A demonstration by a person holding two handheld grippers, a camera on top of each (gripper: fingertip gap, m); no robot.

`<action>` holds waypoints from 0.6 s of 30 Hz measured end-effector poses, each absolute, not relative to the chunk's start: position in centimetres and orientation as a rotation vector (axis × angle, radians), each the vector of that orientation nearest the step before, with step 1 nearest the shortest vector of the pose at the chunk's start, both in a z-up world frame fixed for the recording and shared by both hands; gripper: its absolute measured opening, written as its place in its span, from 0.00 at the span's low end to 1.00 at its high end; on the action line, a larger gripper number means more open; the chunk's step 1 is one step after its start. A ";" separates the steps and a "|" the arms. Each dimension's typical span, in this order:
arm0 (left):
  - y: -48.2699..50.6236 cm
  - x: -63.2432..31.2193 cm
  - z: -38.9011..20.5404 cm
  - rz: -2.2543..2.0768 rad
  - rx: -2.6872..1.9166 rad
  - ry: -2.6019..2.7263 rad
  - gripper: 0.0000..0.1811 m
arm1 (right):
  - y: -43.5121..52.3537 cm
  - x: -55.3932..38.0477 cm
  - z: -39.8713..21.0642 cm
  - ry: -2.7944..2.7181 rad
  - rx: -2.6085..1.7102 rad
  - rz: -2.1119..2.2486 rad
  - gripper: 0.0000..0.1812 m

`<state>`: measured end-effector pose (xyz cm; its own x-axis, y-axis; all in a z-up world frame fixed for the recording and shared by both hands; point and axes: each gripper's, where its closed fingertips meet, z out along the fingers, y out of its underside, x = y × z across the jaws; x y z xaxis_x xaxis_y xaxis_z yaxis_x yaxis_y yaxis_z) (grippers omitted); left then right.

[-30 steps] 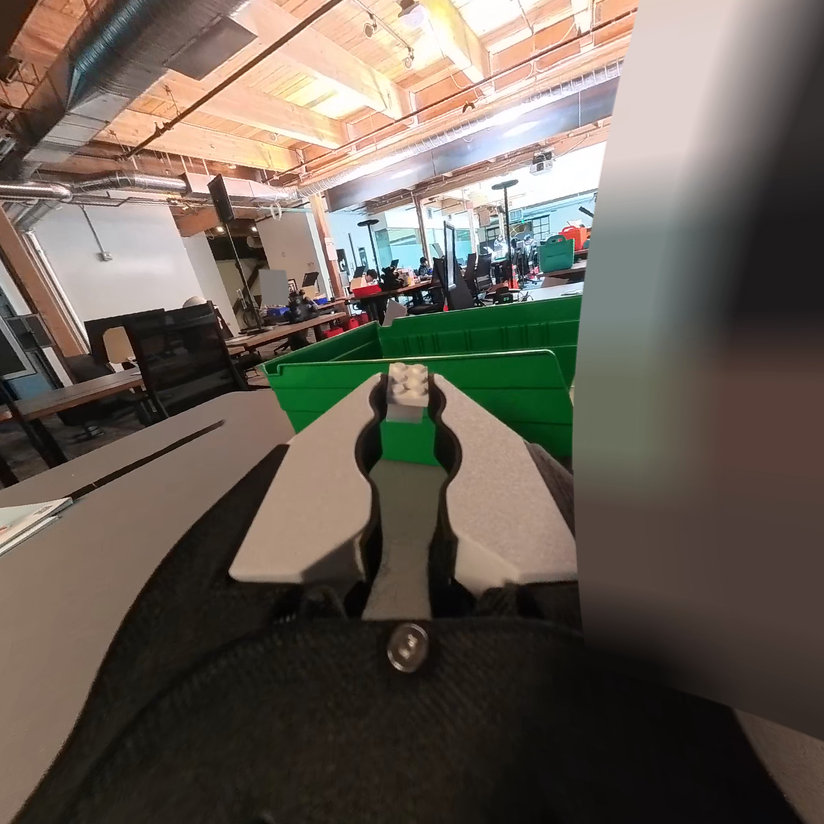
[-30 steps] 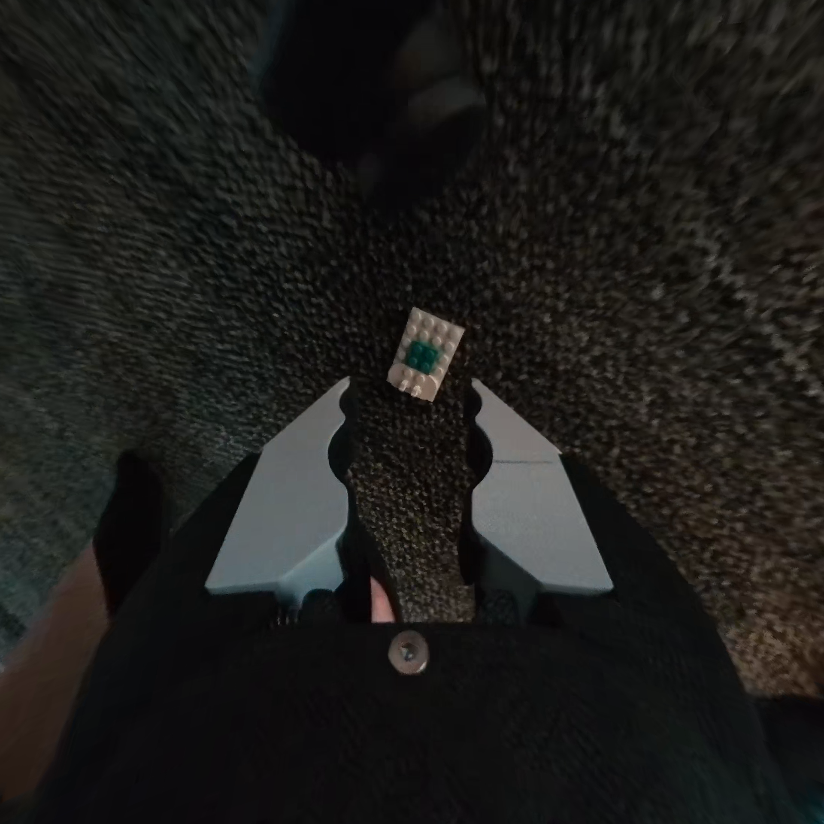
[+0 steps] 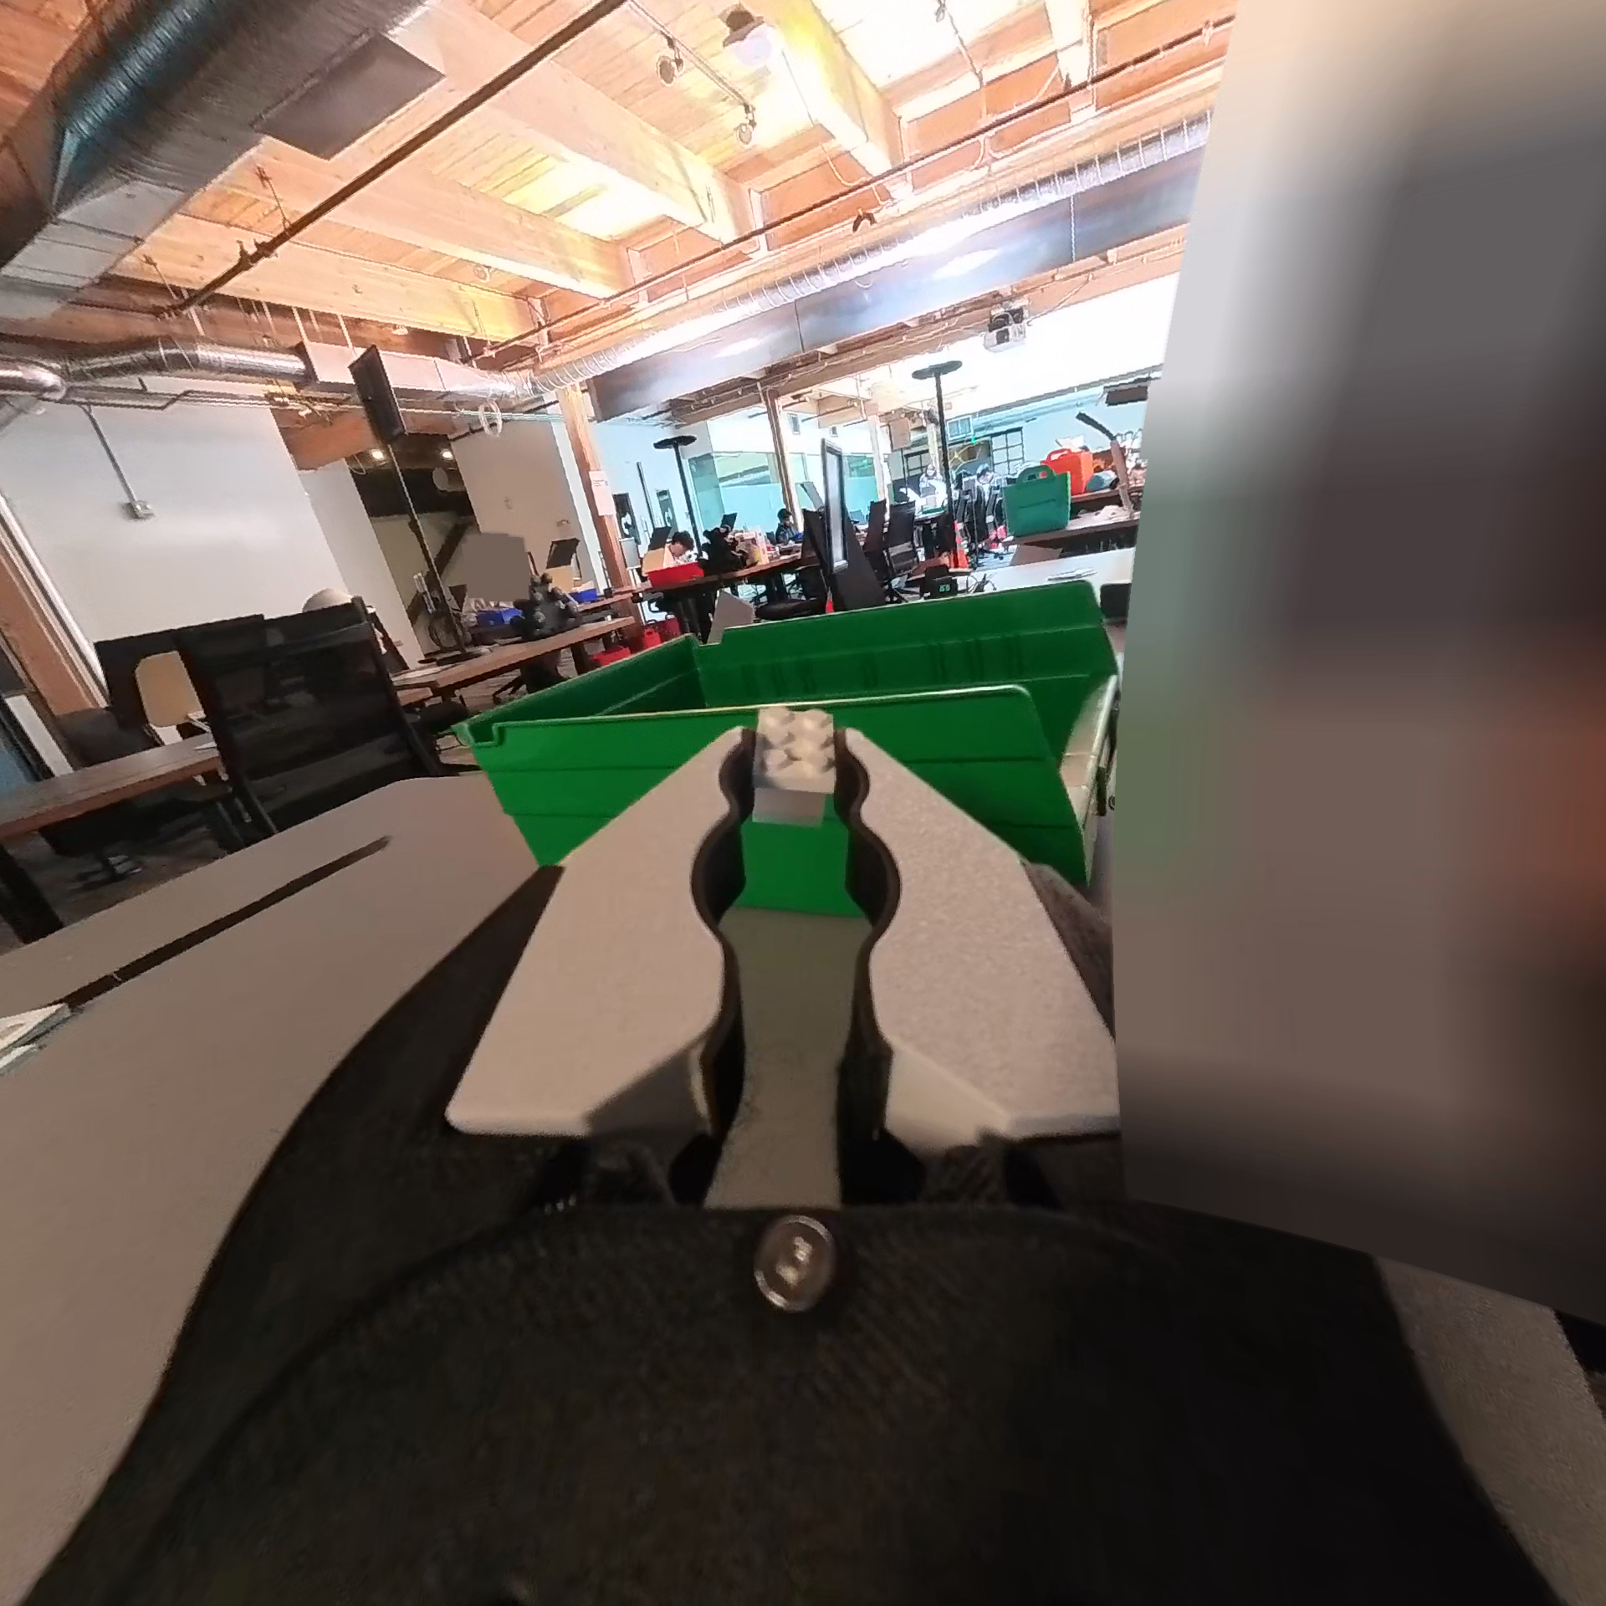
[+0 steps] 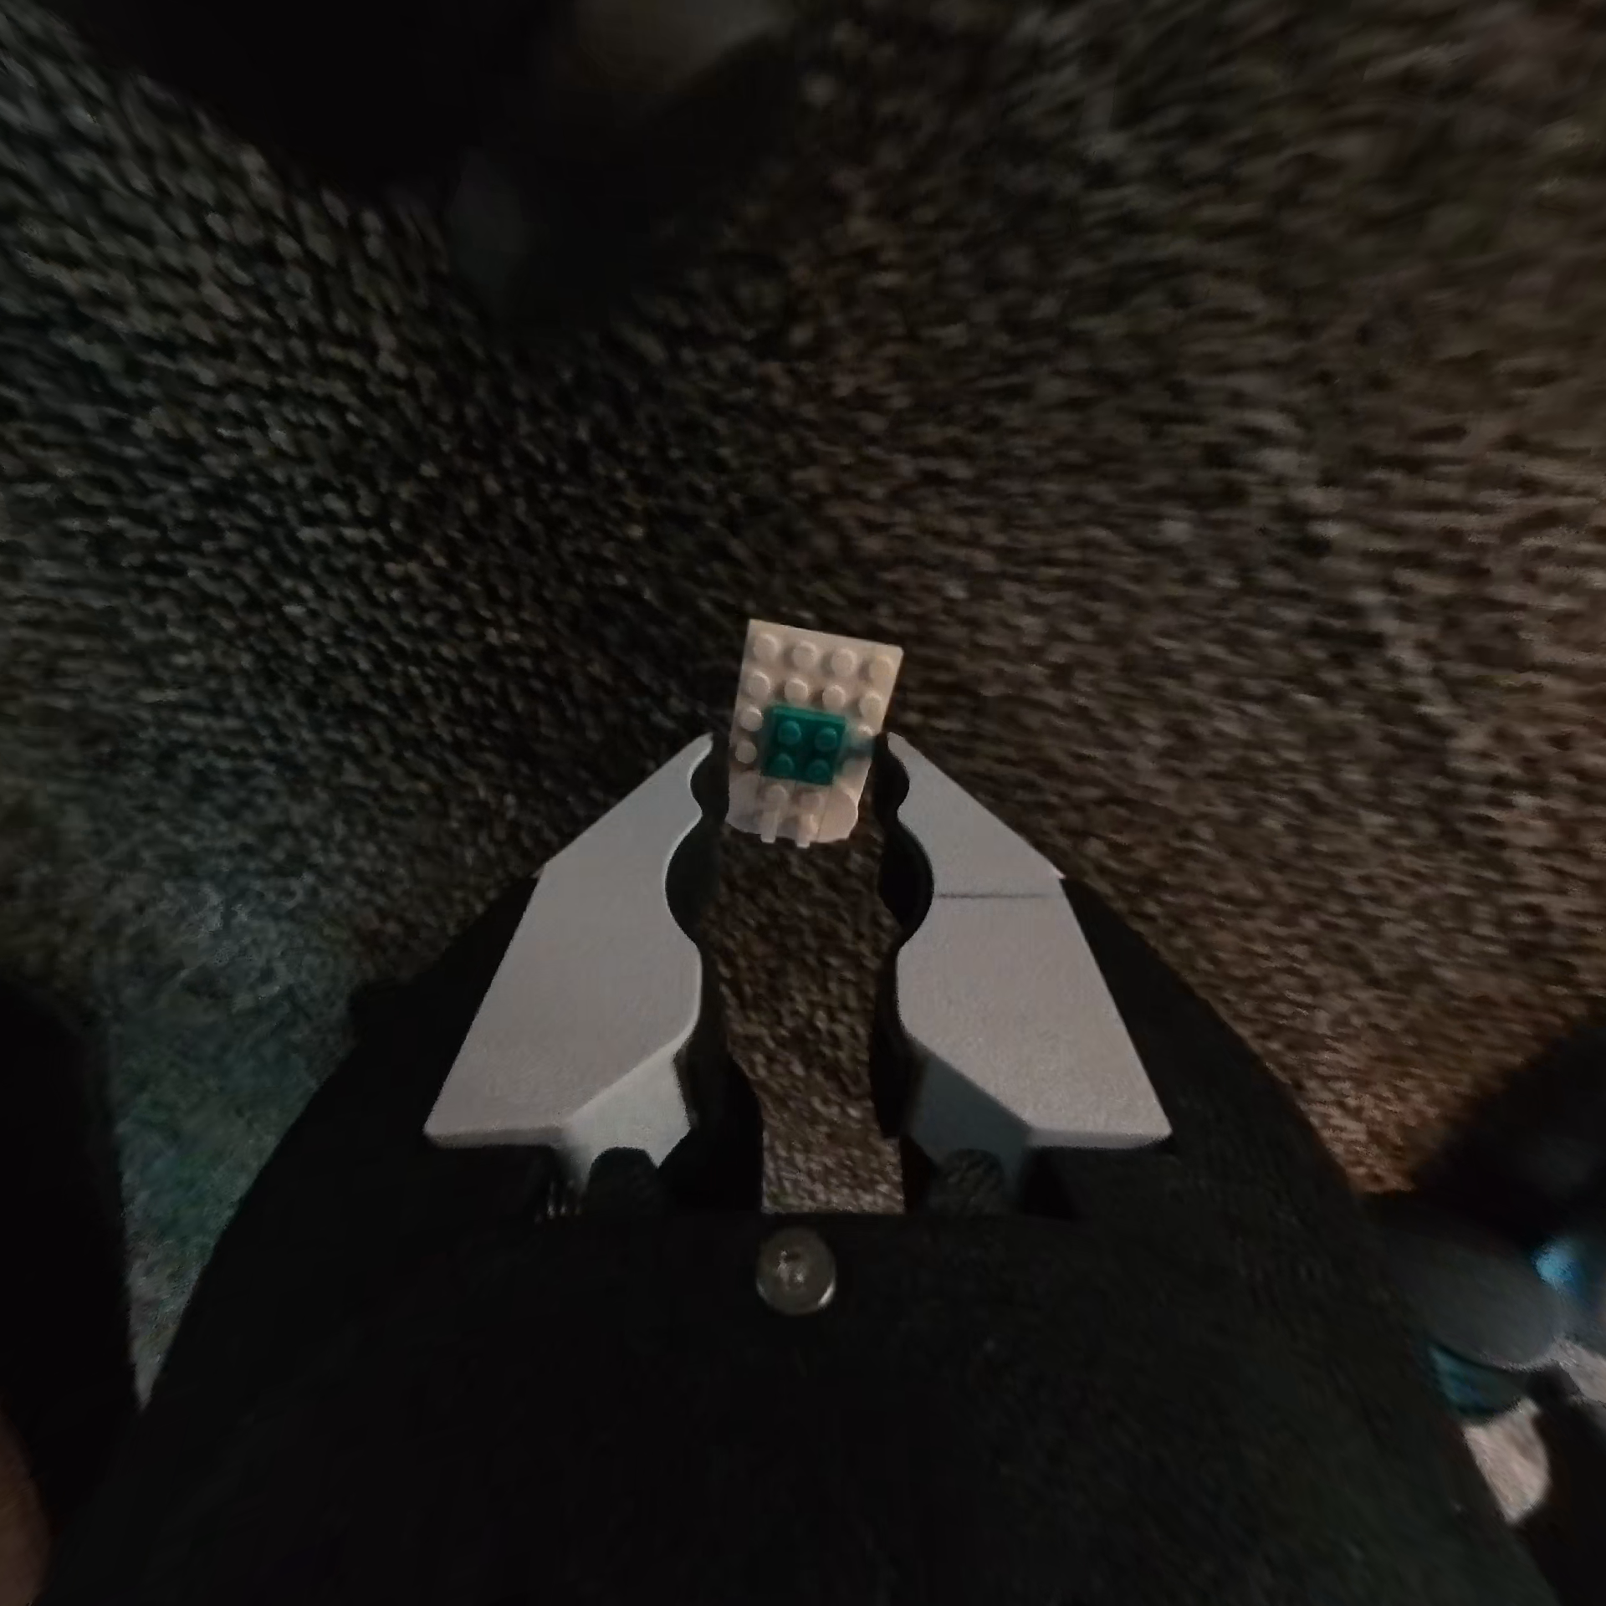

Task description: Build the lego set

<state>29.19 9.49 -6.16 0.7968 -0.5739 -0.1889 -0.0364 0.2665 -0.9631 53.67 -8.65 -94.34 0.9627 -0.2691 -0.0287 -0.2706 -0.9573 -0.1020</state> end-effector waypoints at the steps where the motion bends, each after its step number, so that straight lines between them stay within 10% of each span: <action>1: 9.5 29.1 -6.1 -0.394 -1.264 0.568 0.09 | -8.9 54.4 -93.1 0.402 -2.984 0.025 0.18; 18: 6.7 27.7 -3.6 -0.038 -1.129 0.591 0.09 | -7.0 56.5 -59.1 -0.037 -2.699 -0.056 0.17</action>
<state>27.70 6.67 -3.60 0.8472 -0.3196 -0.4244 -0.2620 0.4436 -0.8571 56.46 -7.03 -59.13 0.9988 0.0175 0.0453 0.0352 -0.9038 -0.4266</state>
